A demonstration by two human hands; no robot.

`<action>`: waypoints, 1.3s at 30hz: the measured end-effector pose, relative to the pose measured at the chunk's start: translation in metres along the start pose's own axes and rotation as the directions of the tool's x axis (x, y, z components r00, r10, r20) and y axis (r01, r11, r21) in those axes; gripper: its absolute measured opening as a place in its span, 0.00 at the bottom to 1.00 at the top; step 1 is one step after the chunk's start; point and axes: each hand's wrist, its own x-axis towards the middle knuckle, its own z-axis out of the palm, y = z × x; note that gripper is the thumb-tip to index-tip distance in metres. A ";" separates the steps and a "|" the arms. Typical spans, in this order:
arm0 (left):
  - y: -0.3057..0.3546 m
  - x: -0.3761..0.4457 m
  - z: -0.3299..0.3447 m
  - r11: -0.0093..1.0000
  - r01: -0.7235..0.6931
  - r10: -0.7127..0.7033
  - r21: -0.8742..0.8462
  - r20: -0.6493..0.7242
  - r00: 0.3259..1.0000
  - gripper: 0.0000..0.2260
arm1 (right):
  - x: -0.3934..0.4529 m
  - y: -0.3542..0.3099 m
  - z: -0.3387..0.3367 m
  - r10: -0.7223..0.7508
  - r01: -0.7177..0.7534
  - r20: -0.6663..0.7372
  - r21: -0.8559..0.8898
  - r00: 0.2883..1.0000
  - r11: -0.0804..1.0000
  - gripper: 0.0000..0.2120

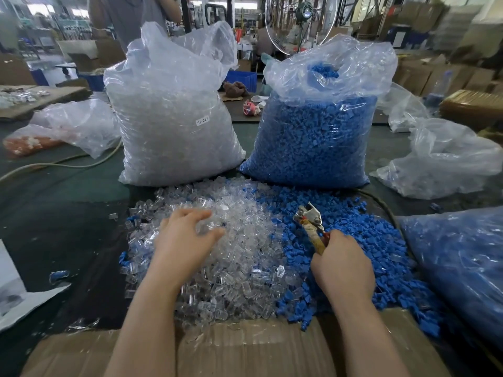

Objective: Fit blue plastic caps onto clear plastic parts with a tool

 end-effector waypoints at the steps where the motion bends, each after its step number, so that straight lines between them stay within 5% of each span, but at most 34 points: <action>1: 0.003 0.000 0.003 0.999 -0.013 0.012 0.048 0.014 1.000 0.21 | 0.000 0.000 0.000 -0.003 0.003 -0.003 0.004 1.000 1.000 0.13; 7: 0.008 -0.001 0.011 0.994 -0.078 0.088 0.081 -0.133 0.987 0.02 | -0.001 0.001 0.004 -0.031 0.033 -0.052 0.030 0.998 0.999 0.11; 15: 0.012 -0.001 0.014 0.971 -0.089 0.112 0.223 -0.092 0.990 0.11 | 0.003 -0.002 0.004 -0.061 0.091 -0.130 0.243 0.990 0.966 0.08; 23: 0.012 -0.001 0.018 0.984 -0.093 0.112 0.150 -0.122 0.986 0.09 | 0.002 -0.008 0.005 -0.060 0.105 -0.110 0.463 0.992 0.880 0.05; 32: 0.021 -0.005 0.020 0.931 -0.220 0.177 -0.290 -0.164 0.970 0.08 | 0.000 -0.012 0.005 -0.161 0.162 -0.068 0.704 0.985 0.691 0.07; 39: 0.033 -0.007 0.019 0.790 -0.133 0.177 -0.598 0.015 0.984 0.04 | -0.009 -0.020 0.000 -0.218 0.112 -0.019 0.901 0.976 0.419 0.05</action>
